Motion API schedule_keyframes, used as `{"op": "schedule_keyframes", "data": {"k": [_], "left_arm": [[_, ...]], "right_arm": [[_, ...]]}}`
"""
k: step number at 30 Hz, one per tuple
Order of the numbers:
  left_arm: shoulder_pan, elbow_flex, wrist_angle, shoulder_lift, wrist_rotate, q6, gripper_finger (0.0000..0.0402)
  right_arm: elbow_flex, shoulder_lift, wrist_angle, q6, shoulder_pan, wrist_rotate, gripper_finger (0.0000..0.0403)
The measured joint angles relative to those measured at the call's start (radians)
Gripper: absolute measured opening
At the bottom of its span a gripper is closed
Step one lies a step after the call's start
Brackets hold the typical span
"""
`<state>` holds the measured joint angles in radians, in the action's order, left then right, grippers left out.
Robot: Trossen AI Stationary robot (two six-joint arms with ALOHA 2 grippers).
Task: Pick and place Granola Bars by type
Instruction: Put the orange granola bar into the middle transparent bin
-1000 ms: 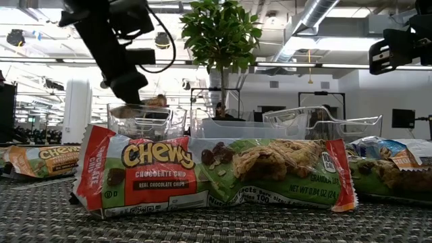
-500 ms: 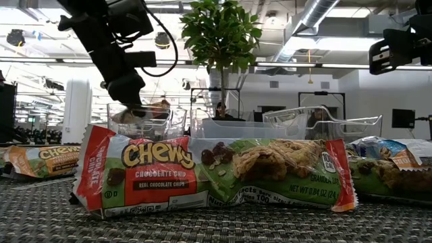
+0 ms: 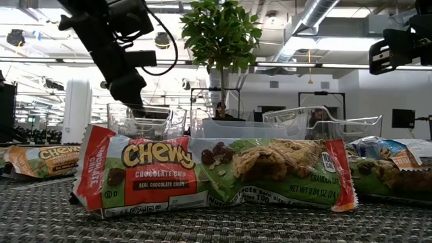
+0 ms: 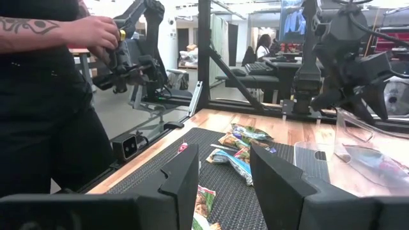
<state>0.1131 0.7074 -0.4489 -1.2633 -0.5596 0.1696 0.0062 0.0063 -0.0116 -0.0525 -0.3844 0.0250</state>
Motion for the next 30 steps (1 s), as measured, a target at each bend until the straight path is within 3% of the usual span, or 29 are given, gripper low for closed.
{"op": "schedule_keyframes", "data": {"k": [9,19,25,30], "left_arm": [[-0.013,0.086,-0.002,0.008,-0.003,0.002,0.0121],[-0.143,0.274,-0.016,0.021,-0.002,0.066,0.0121],[-0.278,0.342,-0.074,0.021,0.018,0.229,0.0121],[-0.377,0.344,-0.088,0.019,0.113,0.470,0.0121]], "right_arm": [[0.000,0.000,0.000,0.000,0.000,0.000,0.0134],[0.000,0.000,0.000,0.000,0.000,0.000,0.0134],[0.000,0.000,0.000,0.000,0.000,0.000,0.0134],[0.000,0.000,0.000,0.000,0.000,0.000,0.0133]]}}
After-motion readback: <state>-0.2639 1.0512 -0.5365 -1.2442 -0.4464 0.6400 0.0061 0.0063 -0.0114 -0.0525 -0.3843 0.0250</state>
